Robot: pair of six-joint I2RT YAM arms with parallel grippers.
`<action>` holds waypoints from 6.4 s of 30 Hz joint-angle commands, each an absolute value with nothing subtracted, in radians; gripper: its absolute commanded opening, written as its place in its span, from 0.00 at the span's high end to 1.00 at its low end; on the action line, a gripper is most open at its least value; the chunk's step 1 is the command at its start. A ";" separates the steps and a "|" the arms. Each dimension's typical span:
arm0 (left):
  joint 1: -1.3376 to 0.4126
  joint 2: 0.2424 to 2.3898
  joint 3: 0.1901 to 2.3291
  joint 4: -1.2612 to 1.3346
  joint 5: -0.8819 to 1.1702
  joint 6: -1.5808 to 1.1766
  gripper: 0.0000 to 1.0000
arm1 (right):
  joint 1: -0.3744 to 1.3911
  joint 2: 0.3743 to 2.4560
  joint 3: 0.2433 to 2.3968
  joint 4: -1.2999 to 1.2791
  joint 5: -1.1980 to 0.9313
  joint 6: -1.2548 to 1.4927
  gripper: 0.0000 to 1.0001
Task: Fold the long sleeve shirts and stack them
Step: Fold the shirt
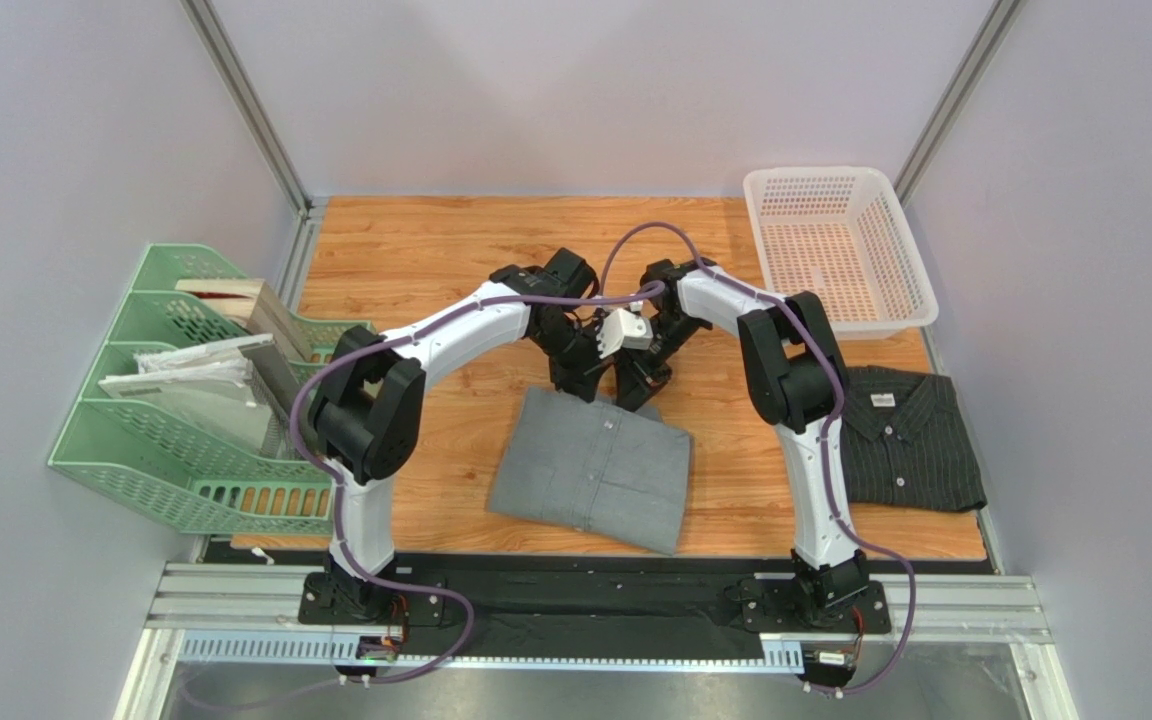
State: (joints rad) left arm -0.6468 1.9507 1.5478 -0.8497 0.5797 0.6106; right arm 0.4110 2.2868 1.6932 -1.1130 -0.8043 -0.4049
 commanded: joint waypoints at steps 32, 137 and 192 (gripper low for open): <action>-0.532 1.960 1.635 -0.943 0.557 0.552 0.28 | 0.262 2.103 1.657 -1.385 -0.632 -0.534 0.32; -0.362 1.913 1.011 -0.615 0.842 -0.040 0.05 | 0.241 2.098 1.293 -1.155 -0.851 -0.420 0.00; -0.311 2.083 1.304 -0.451 0.789 -0.330 0.27 | 0.198 2.372 1.726 -1.180 -0.931 -0.340 0.16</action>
